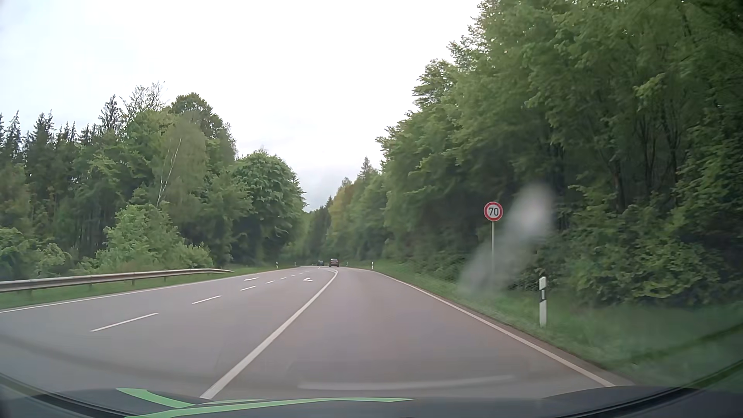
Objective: Follow the waypoints while adhering to traffic rules and regulations
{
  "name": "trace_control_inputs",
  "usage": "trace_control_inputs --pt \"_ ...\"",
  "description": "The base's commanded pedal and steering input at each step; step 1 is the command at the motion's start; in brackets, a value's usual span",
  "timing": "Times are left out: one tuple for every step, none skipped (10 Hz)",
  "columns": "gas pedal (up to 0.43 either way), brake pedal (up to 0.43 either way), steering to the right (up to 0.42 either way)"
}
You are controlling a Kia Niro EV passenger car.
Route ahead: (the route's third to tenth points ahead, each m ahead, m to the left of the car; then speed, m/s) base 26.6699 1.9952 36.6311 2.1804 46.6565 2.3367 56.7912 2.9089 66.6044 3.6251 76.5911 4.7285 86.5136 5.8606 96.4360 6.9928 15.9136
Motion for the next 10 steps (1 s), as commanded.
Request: trace_control_inputs --pt "0.622 0.000 -0.016" --pt "0.622 0.000 -0.016" --pt "0.622 0.000 -0.016" --pt "0.622 0.000 -0.016" --pt "0.622 0.000 -0.016" --pt "0.622 0.000 -0.016" --pt "0.622 0.000 -0.016" --pt "0.622 0.000 -0.015" --pt "0.622 0.000 -0.013" --pt "0.622 0.000 -0.012"
